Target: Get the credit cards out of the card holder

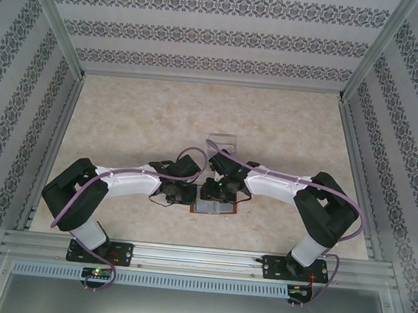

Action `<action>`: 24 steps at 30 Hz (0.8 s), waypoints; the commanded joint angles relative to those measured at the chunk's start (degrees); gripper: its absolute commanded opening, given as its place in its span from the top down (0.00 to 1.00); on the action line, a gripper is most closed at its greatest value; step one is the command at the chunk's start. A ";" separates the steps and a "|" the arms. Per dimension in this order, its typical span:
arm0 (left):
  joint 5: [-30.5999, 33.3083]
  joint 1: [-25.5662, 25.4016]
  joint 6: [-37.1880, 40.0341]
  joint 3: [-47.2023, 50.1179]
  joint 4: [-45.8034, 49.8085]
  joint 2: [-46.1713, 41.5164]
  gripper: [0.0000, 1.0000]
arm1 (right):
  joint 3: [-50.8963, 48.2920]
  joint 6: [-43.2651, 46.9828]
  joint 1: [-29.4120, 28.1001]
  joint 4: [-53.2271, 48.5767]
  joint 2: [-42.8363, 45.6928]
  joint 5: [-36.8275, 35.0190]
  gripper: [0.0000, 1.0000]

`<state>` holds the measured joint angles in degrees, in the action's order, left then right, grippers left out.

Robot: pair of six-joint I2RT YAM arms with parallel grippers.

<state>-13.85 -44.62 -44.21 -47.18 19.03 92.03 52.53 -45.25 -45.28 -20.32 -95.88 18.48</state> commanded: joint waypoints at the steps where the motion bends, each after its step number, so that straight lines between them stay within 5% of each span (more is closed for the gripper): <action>1: 0.40 -0.20 -0.21 -1.14 1.27 -1.66 0.86 | 0.90 -0.02 -0.63 -1.91 0.02 -1.96 0.62; 24: -1.23 0.06 -2.38 -2.57 -1.35 -2.35 0.85 | 0.91 1.14 -0.35 -4.99 2.04 -4.58 0.57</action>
<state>-15.35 -44.62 -45.52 -48.69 18.74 91.53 52.77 -44.66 -45.28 -23.27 -95.18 15.62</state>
